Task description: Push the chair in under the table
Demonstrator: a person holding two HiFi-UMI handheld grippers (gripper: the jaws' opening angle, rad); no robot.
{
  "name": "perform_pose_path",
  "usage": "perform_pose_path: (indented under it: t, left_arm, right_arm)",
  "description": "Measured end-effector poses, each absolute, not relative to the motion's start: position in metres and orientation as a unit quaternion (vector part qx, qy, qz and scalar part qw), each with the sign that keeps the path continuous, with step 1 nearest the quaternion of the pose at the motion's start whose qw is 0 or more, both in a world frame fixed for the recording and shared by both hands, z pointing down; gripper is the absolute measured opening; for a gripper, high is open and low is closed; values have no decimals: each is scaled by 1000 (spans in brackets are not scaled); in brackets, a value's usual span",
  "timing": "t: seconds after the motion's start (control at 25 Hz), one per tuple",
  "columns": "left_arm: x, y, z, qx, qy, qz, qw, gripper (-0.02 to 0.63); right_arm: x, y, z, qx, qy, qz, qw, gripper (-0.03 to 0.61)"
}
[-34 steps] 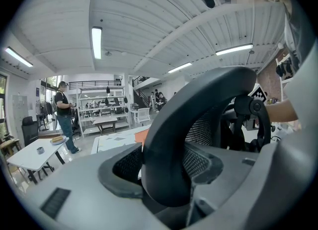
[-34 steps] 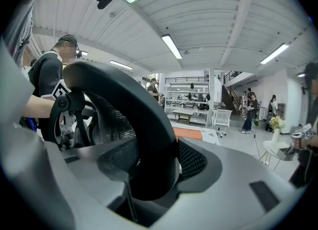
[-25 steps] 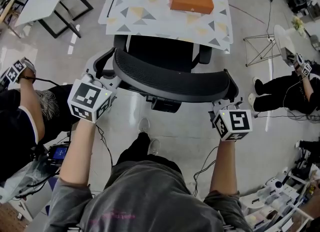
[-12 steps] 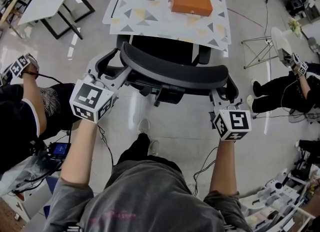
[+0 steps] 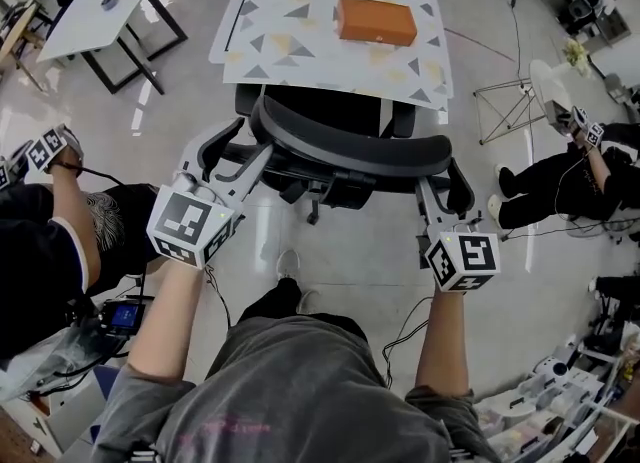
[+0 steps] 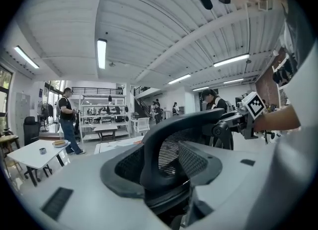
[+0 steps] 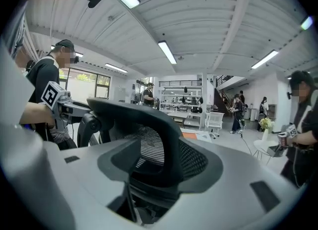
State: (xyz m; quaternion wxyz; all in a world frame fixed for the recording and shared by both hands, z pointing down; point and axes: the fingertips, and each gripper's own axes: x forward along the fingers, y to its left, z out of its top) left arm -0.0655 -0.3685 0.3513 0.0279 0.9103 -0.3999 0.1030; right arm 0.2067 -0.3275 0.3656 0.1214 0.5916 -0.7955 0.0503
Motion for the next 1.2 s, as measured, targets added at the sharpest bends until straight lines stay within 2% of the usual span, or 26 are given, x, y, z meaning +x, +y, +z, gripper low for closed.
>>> perform_pose_path:
  t: [0.8, 1.2]
  left_arm:
    - [-67, -349, 334, 911, -403, 86, 25, 149]
    - [-54, -327, 315, 903, -424, 74, 13, 84]
  right_arm:
    - [197, -301, 345, 589, -803, 57, 77, 223]
    - [191, -283, 330, 557, -827, 54, 55, 204]
